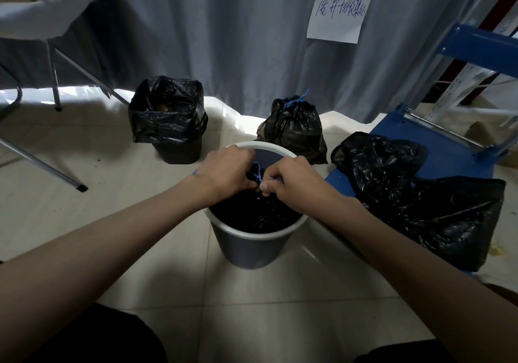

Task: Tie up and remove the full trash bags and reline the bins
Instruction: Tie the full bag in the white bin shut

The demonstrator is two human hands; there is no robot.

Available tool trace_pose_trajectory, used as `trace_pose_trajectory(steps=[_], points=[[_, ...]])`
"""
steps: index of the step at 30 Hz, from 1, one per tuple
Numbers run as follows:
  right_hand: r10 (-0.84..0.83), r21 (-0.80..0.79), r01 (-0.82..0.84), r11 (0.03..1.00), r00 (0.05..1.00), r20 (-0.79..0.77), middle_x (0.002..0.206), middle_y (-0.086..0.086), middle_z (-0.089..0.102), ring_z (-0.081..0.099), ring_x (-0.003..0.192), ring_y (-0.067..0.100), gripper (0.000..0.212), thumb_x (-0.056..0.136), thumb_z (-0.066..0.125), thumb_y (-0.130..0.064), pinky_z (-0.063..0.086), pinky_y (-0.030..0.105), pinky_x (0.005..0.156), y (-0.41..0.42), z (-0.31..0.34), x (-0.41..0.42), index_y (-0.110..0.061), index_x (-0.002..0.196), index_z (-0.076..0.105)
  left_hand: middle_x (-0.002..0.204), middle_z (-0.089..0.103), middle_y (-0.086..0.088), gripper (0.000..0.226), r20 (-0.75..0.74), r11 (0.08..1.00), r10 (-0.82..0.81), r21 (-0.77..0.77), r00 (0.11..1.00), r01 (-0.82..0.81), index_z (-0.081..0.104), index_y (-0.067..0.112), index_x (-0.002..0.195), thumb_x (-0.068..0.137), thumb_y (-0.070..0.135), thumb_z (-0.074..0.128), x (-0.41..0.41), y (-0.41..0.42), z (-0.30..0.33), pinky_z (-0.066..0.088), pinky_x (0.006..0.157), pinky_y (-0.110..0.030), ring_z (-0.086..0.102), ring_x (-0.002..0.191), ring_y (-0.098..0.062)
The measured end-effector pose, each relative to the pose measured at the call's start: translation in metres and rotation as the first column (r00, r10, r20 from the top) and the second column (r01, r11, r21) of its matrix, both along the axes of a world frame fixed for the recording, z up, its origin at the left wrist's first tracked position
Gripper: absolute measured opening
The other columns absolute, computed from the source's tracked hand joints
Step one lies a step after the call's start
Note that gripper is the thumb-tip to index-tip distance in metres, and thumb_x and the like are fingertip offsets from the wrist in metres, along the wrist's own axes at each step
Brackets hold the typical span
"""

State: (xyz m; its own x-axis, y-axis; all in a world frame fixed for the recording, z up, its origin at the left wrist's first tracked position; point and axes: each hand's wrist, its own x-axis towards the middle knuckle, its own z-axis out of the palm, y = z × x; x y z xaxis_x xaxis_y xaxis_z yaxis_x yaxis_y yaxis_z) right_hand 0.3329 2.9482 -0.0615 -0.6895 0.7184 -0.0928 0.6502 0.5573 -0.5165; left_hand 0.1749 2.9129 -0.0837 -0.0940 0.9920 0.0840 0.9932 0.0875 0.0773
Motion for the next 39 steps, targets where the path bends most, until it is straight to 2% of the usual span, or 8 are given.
trace_pose_trajectory(steps=[3,7,12,16,22,31,35,39], points=[[0.010,-0.010,-0.010,1.000,1.000,0.021,0.070,0.000,0.070,0.062,0.070,0.013,0.021,0.091,0.066,-0.023,0.051,0.030,0.065,-0.003,0.002,0.002,-0.019,0.072,0.075,0.096,0.062,-0.012,0.054,-0.006,0.999,0.043,-0.002,0.999,-0.043,0.040,0.019,0.097,0.072,0.052,0.075,-0.006,0.004,0.006,0.039,0.066,-0.036,0.060,0.089,-0.036],[0.017,-0.004,-0.017,1.000,0.998,0.064,0.073,0.010,0.069,0.063,0.075,0.025,0.023,0.090,0.064,-0.023,0.057,0.040,0.069,-0.003,0.002,0.005,-0.012,0.072,0.073,0.053,0.050,0.004,0.056,0.245,0.960,0.077,-0.279,0.966,-0.006,0.052,0.016,0.055,0.055,0.061,0.085,-0.021,0.011,0.025,0.036,0.051,-0.027,0.049,0.054,-0.016],[0.046,0.052,-0.055,0.997,0.988,0.151,0.075,0.005,0.058,0.059,0.076,0.027,0.030,0.093,0.058,-0.026,0.051,0.038,0.066,-0.013,0.001,0.004,-0.018,0.065,0.061,0.047,0.028,0.006,0.058,0.764,0.946,0.175,-0.305,0.621,0.108,0.033,0.023,0.049,0.077,0.041,0.081,-0.030,0.017,0.022,0.020,0.040,-0.020,0.023,0.043,-0.011],[0.130,0.120,-0.165,0.979,0.959,0.251,0.070,0.000,0.042,0.049,0.074,0.027,0.037,0.096,0.050,-0.021,0.035,0.033,0.063,-0.023,0.001,0.001,-0.024,0.060,0.041,0.045,0.029,0.006,0.057,0.588,0.988,0.053,-0.150,0.807,0.044,0.032,0.019,0.050,0.080,0.033,0.079,-0.021,0.029,0.001,0.022,0.043,-0.023,0.023,0.042,-0.010],[0.285,0.165,-0.372,0.914,0.875,0.391,0.089,0.004,0.045,0.056,0.089,0.027,0.018,0.099,0.048,-0.021,0.046,0.039,0.072,-0.048,-0.015,-0.001,-0.012,0.104,0.063,0.050,0.049,0.005,0.050,0.288,0.994,-0.094,-0.034,0.953,0.108,0.042,0.015,0.054,0.083,0.040,0.073,-0.018,0.027,-0.023,0.044,0.062,-0.033,0.048,0.055,-0.016],[0.018,-0.110,-0.052,0.993,0.958,-0.285,0.095,-0.009,0.067,0.060,0.095,0.005,0.022,0.087,0.067,-0.018,0.044,0.025,0.090,-0.006,-0.014,0.007,-0.027,0.070,0.077,0.047,0.037,0.001,0.058,0.307,0.996,-0.086,0.060,0.948,0.071,0.037,0.014,0.051,0.093,0.049,0.056,-0.040,0.025,0.002,0.027,0.051,-0.033,0.037,0.048,-0.016],[-0.273,-0.563,-0.040,0.826,0.845,-0.460,0.106,-0.004,0.075,0.066,0.105,0.004,0.019,0.092,0.061,-0.014,0.046,0.021,0.098,-0.001,-0.008,0.008,-0.010,0.090,0.079,0.047,0.039,0.004,0.054,0.308,0.995,-0.097,0.023,0.946,0.094,0.041,0.018,0.051,0.096,0.045,0.053,-0.040,0.018,0.008,0.030,0.055,-0.032,0.040,0.049,-0.012],[-0.503,-0.754,-0.021,0.656,0.733,-0.458,0.102,0.007,0.076,0.071,0.095,0.009,0.028,0.098,0.055,-0.027,0.049,0.020,0.084,0.004,-0.013,-0.001,-0.009,0.104,0.075,0.049,0.039,0.002,0.052,0.312,0.992,-0.113,-0.017,0.943,0.124,0.040,0.015,0.053,0.096,0.040,0.055,-0.041,0.011,0.015,0.032,0.055,-0.031,0.039,0.050,-0.011]])
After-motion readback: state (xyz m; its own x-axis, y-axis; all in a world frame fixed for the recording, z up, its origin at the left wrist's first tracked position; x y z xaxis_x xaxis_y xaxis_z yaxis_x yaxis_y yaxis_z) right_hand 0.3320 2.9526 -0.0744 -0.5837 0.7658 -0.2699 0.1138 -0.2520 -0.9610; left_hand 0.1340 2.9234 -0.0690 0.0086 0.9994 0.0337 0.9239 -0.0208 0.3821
